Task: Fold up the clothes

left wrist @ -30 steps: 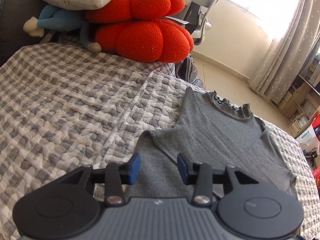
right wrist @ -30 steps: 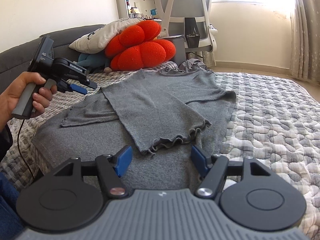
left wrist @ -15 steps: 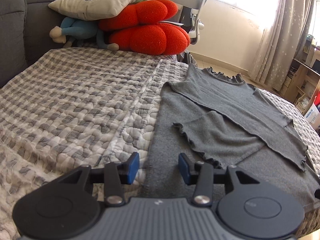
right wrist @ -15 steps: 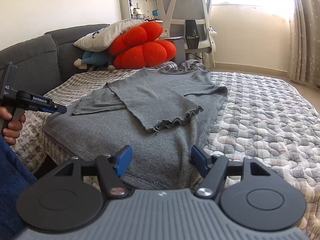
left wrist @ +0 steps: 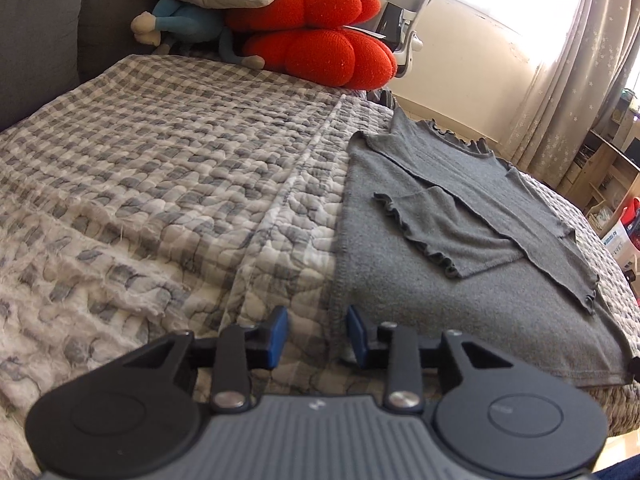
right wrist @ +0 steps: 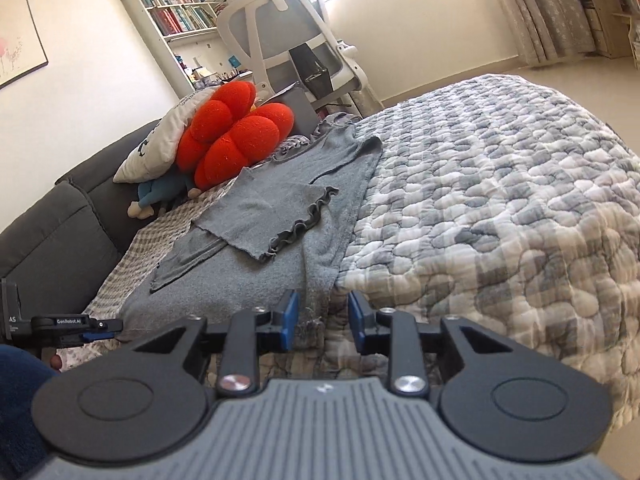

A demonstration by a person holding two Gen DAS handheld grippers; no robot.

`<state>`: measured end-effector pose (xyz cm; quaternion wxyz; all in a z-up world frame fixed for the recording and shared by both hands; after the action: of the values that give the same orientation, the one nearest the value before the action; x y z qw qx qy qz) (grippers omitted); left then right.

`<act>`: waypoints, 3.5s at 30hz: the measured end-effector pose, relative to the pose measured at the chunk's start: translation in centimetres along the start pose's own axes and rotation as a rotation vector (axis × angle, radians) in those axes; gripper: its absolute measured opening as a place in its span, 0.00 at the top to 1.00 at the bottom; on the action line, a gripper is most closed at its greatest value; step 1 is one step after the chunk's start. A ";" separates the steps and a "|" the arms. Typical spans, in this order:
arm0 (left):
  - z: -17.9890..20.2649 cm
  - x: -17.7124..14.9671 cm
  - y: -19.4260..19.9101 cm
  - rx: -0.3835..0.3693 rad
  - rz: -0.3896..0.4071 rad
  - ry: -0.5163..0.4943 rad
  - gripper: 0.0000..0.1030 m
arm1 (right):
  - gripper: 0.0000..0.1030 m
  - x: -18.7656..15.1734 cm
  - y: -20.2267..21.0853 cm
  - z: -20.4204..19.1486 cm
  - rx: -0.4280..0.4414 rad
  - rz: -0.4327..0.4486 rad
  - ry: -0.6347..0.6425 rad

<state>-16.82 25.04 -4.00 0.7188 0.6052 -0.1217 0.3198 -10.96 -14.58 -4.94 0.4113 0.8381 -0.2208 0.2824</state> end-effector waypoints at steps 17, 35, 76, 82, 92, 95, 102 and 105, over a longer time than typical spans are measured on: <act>0.1 0.2 -0.1 -0.068 0.003 0.053 0.95 | 0.92 0.6 1.6 -1.6 -0.007 0.022 0.034; 0.2 -0.4 0.8 -0.039 0.040 0.033 0.95 | 0.92 0.7 2.0 -1.3 -0.021 0.012 0.004; 0.3 -0.6 1.4 -0.038 0.047 0.022 0.95 | 0.92 0.3 2.1 -0.5 0.083 0.032 -0.119; 0.3 -0.7 1.2 -0.035 0.041 0.020 0.95 | 0.91 -0.2 1.5 -0.3 0.060 0.008 -0.103; 0.3 -0.8 0.9 -0.032 0.036 0.022 0.95 | 0.91 -0.1 1.5 -0.9 0.044 0.016 -0.071; 0.4 -0.8 0.9 -0.030 0.037 0.018 0.95 | 0.91 -0.2 1.5 -0.9 0.039 0.011 -0.064; 0.3 -1.0 1.1 -0.030 0.041 0.011 0.95 | 0.91 -0.5 1.4 -1.2 0.018 0.009 -0.062; 0.2 -1.0 1.3 -0.036 0.043 0.011 0.95 | 0.91 -0.4 1.5 -1.6 -0.001 0.012 -0.052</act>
<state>-18.30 24.59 -3.50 0.7231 0.5878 -0.1363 0.3363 -12.62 -14.01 -3.57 0.4042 0.8436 -0.2363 0.2629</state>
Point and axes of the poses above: each gripper's, at about its wrist camera, not at the fingertips, and y roughly against the way its jaws point, z to its right, x to its top, the point moved 5 cm from there along -y, roughly the way its jaws point, and after that the axes turned 12 degrees about -z, right-handed, at the moved point
